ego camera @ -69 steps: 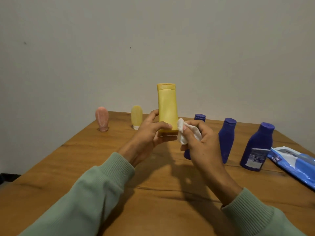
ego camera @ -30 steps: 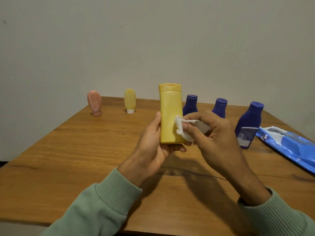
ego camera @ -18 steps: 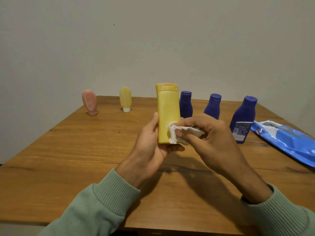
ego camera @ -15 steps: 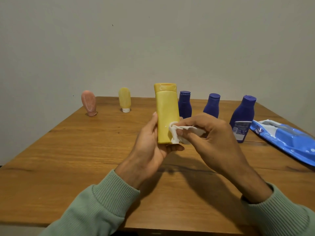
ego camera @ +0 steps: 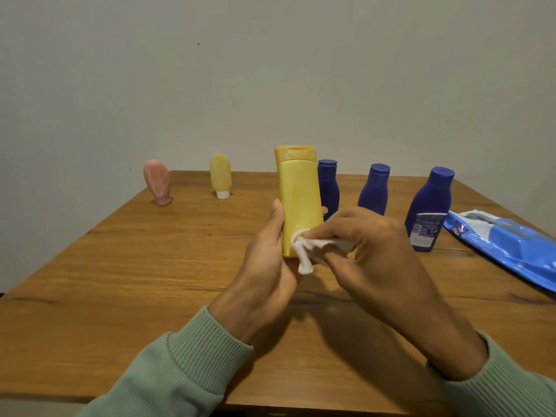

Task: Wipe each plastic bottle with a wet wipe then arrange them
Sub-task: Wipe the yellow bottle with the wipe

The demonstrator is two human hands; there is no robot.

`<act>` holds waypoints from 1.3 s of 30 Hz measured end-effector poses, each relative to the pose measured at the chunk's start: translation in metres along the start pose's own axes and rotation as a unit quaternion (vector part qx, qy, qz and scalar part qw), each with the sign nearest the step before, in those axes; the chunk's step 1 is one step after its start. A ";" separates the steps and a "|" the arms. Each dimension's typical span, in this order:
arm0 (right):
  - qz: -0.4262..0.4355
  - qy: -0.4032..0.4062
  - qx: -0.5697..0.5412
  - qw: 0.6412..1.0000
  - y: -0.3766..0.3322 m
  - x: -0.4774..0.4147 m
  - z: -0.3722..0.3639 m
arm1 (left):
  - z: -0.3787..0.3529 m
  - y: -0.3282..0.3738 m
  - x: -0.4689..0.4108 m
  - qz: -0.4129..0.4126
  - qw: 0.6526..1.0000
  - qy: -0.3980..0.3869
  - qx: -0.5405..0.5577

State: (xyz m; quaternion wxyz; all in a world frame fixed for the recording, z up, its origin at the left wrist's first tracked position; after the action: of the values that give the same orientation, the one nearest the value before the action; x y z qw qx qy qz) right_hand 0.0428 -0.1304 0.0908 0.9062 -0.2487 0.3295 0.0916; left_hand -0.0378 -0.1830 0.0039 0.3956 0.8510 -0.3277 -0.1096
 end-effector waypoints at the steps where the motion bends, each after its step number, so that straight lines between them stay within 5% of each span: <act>1: 0.011 -0.020 -0.009 1.000 -0.004 0.001 -0.004 | 0.000 0.000 0.001 0.004 1.000 0.000 -0.012; 7: 0.026 0.075 -0.008 0.997 -0.006 0.004 0.012 | -0.006 0.001 0.004 -0.026 0.998 -0.008 -0.048; 13: 0.054 0.023 -0.007 0.998 -0.012 0.006 -0.001 | -0.008 -0.007 0.005 -0.012 0.998 -0.027 -0.051; 18: 0.032 0.125 -0.005 0.992 0.002 0.004 0.025 | -0.012 -0.007 0.006 -0.038 0.994 -0.035 -0.094; 24: 0.060 -0.030 -0.002 0.998 -0.010 0.002 -0.004 | -0.012 -0.012 0.007 0.019 0.998 -0.048 -0.040; 32: 0.031 0.096 -0.002 0.995 -0.002 0.003 0.017 | -0.014 -0.011 0.006 -0.031 0.992 -0.039 -0.112; 39: 0.060 0.049 0.013 0.997 -0.006 0.003 0.009 | -0.010 -0.007 0.004 -0.041 0.989 -0.039 -0.136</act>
State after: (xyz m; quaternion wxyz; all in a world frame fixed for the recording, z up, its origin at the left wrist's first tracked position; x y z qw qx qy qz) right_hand 0.0516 -0.1310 0.0975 0.8848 -0.2213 0.3892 0.1294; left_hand -0.0270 -0.1761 0.0054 0.4897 0.7971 -0.2899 -0.2019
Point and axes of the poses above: each hand's wrist, its own x-axis away from the middle knuckle, its own z-axis out of the back of the hand, y = z × x, the point moved 10 cm from there along -x, towards the middle knuckle, and after that the axes turned 2 degrees about z, right-handed, at the moved point
